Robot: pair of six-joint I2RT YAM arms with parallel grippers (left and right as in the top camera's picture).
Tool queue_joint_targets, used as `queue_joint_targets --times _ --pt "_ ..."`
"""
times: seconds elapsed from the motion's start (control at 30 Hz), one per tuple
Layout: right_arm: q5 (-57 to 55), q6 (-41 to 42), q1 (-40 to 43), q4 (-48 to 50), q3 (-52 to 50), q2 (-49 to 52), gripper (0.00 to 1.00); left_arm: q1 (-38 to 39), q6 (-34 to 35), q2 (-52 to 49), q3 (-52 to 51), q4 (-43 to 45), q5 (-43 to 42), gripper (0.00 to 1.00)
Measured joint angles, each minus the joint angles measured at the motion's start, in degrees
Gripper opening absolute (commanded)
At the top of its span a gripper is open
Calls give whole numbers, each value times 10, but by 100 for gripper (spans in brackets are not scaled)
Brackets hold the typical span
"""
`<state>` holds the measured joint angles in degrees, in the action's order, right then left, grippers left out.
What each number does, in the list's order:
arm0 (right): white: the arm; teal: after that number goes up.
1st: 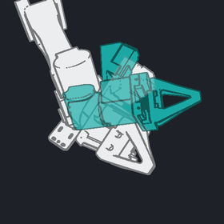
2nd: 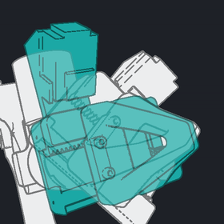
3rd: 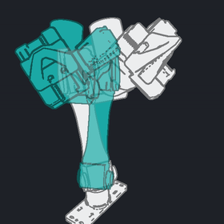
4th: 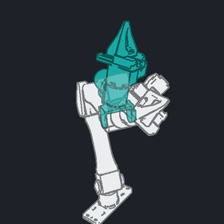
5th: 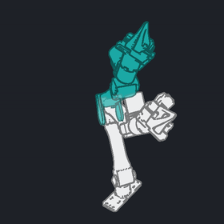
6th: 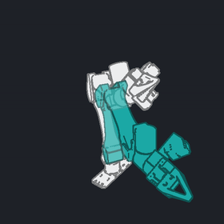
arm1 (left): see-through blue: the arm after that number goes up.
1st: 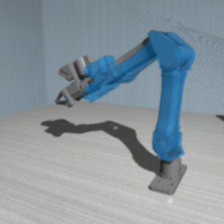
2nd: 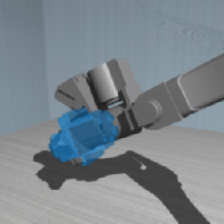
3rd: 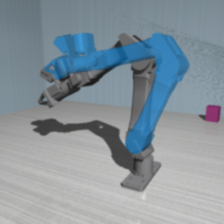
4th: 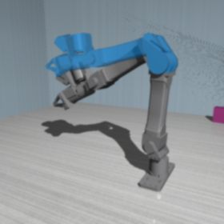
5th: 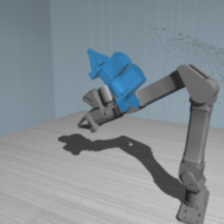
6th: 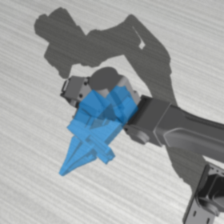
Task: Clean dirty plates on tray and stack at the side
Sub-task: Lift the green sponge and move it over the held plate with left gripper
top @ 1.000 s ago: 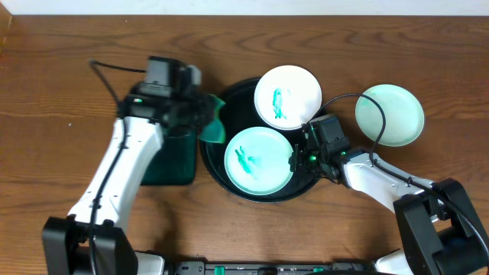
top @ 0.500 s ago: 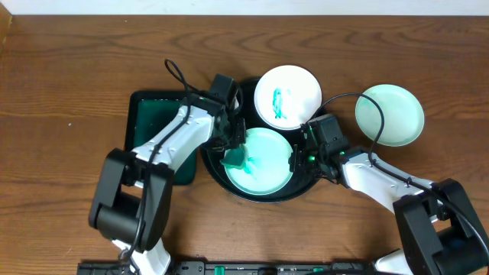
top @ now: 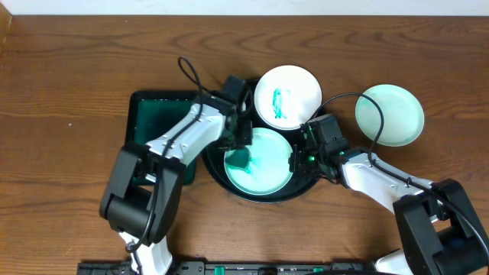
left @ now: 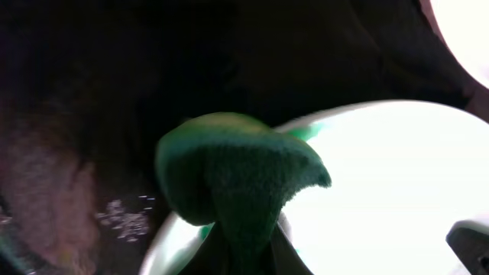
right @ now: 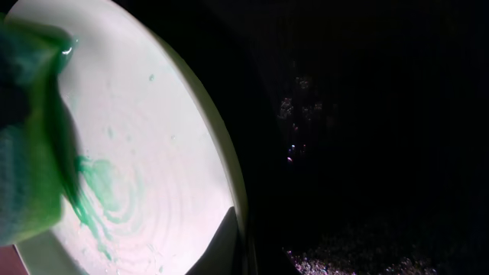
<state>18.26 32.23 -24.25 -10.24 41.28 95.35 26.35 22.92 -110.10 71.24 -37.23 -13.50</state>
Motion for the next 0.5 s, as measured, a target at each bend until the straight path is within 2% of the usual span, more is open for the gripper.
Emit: queue_joint_targets --times 0.2,0.37,0.5 --pt "0 0 0 0 0 0 1 51 16 -8 0 21 7 7" --pt "0 0 0 -2 1 0 1 99 39 -14 -3 66 -49 7" --pt "0 0 0 -3 2 0 1 99 55 -18 -4 75 -77 7"
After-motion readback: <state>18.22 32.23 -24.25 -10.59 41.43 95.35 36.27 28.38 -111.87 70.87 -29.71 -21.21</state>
